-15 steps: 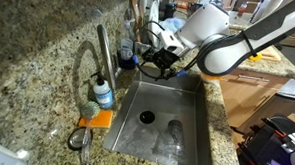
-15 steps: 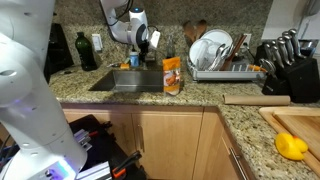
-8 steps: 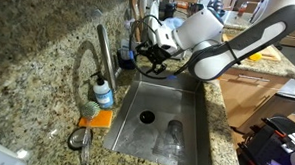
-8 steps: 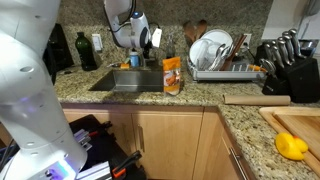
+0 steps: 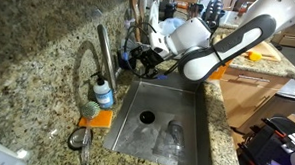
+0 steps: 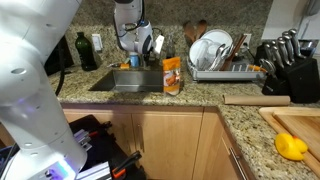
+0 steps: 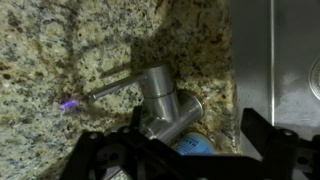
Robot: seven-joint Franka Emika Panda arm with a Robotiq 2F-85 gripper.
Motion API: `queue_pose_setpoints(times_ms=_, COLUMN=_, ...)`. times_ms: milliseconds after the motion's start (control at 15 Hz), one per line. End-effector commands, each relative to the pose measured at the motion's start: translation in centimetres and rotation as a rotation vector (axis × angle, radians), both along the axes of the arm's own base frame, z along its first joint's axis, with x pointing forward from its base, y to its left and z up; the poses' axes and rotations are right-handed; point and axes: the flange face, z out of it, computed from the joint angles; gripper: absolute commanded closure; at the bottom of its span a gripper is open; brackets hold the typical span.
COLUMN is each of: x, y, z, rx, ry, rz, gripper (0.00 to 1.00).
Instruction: Open the tap
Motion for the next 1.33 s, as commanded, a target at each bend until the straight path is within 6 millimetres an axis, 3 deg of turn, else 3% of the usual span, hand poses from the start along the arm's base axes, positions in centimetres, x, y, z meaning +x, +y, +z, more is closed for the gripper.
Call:
queue_pose_setpoints(times_ms=0, x=-0.2, y=1.8, z=0.7, rx=0.006, ry=-0.136, rz=0.04, gripper=0.0)
queue_pose_setpoints(times_ms=267, x=-1.8, y=4.8, z=3.3, rx=0.097, ry=-0.252, rz=0.119, gripper=0.0)
queue_pose_setpoints(times_ms=400, x=-1.2, y=3.9, z=4.5, rx=0.12, ry=-0.294, rz=0.078, gripper=0.0)
queue_pose_setpoints(times_ms=467, x=-2.1, y=5.0, z=3.8, rx=0.104, ry=-0.243, rz=0.102, gripper=0.0)
queue_pose_setpoints(times_ms=667, x=-1.2, y=4.2, z=4.4, rx=0.104, ry=-0.263, rz=0.084, gripper=0.0)
queue_pose_setpoints(times_ms=800, x=-0.2, y=3.8, z=2.8, rx=0.11, ry=-0.239, rz=0.099, gripper=0.0)
queue_pose_setpoints(times_ms=1267, x=5.4, y=0.0, z=0.1, rx=0.246, ry=-0.231, rz=0.096, gripper=0.0)
